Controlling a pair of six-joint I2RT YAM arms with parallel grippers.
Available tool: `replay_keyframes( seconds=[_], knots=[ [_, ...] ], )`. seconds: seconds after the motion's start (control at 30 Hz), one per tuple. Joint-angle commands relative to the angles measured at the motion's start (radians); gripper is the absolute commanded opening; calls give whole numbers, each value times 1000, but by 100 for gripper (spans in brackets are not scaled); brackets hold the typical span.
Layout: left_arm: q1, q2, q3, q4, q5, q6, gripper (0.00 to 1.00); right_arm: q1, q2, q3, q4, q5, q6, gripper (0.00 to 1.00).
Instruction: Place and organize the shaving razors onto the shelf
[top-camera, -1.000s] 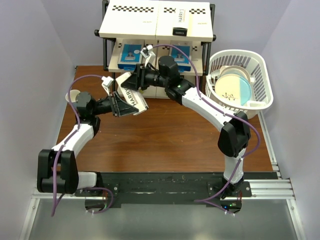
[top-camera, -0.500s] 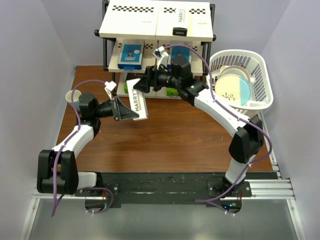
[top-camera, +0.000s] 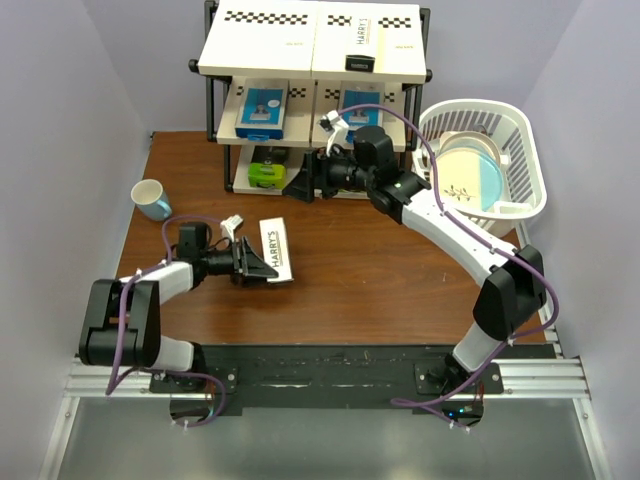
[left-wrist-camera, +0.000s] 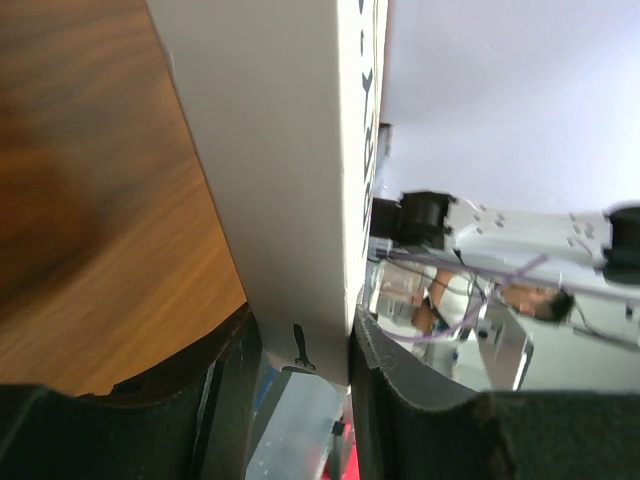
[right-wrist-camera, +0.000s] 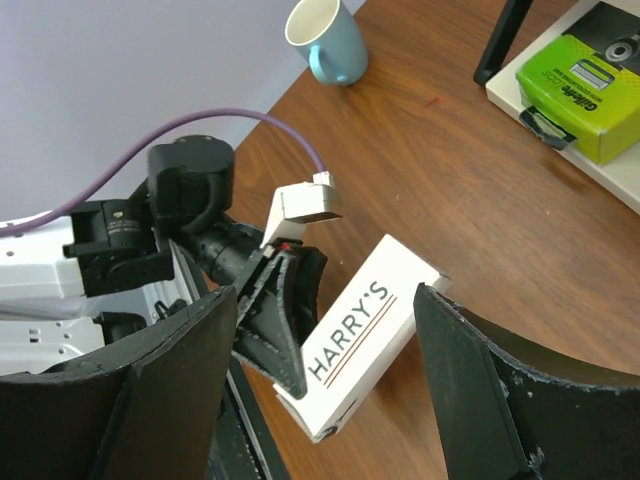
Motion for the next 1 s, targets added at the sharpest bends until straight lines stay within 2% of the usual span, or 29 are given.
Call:
replay_keyframes(
  seconds=[0.0, 0.1, 0.13, 0.23, 0.33, 0.5, 0.6, 0.63, 0.67, 0.87, 0.97],
  knots=[
    [66, 57, 2, -192, -126, 119, 41, -11, -51, -12, 6, 5, -22, 75],
    [109, 112, 29, -281, -193, 161, 51, -19, -60, -21, 11, 6, -21, 75],
    [120, 127, 37, -295, -214, 160, 60, -26, -62, -24, 11, 3, -21, 75],
    [151, 135, 92, -381, -288, 190, 72, -34, -72, -35, 9, -2, -21, 75],
    [191, 91, 164, -541, -447, 269, 82, -42, -83, -44, -3, -8, -38, 76],
    [182, -43, 210, -657, -709, 385, 83, -48, -95, -73, -26, -6, -50, 76],
    [139, -107, 230, -672, -788, 391, 84, -48, -92, -78, -28, -11, -42, 76],
    [131, -120, 227, -666, -778, 393, 96, -48, -86, -77, -26, -11, -41, 77],
    [111, -120, 229, -668, -770, 400, 100, -46, -82, -75, -28, -12, -41, 77],
    [73, -137, 345, -721, -739, 509, 100, -48, -66, -49, -32, -22, -61, 77],
    [34, -152, 451, -729, -777, 648, 100, -46, -74, -57, -37, -17, -69, 79]
  ],
)
